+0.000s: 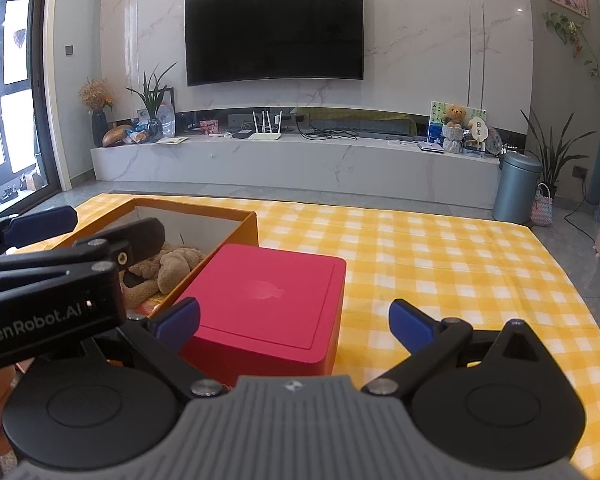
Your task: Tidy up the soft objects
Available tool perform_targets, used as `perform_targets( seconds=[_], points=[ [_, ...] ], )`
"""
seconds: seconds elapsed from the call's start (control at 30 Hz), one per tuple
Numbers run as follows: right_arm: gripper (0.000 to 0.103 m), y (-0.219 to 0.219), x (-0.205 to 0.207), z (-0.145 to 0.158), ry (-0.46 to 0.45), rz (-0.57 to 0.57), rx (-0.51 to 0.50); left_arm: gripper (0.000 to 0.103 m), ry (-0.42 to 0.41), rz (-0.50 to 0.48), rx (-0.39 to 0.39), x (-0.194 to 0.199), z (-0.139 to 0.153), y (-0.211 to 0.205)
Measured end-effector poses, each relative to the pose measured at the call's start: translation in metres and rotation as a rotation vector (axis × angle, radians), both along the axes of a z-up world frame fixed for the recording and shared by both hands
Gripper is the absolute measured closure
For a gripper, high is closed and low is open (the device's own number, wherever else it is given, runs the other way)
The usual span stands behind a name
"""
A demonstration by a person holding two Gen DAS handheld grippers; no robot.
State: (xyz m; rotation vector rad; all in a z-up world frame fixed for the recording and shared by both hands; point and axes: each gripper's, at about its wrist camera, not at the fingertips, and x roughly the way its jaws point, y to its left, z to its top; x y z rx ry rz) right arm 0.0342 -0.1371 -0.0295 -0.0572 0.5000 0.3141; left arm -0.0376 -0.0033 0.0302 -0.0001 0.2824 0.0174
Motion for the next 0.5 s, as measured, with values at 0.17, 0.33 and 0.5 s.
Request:
perform_targets(
  seconds=[0.17, 0.33, 0.5],
  points=[
    [0.004, -0.0002, 0.0003, -0.0003, 0.001, -0.002, -0.003, 0.003, -0.001, 0.000, 0.007, 0.0003, -0.0004, -0.0017],
    [0.004, 0.0004, 0.0000, -0.0006, 0.003, -0.004, -0.009, 0.003, 0.006, -0.003, 0.002, -0.0005, -0.0013, 0.0003],
    [0.004, 0.0006, 0.0003, -0.0006, 0.006, -0.004, -0.010, 0.003, 0.013, -0.004, 0.004, 0.0011, -0.0006, 0.0004]
  ],
)
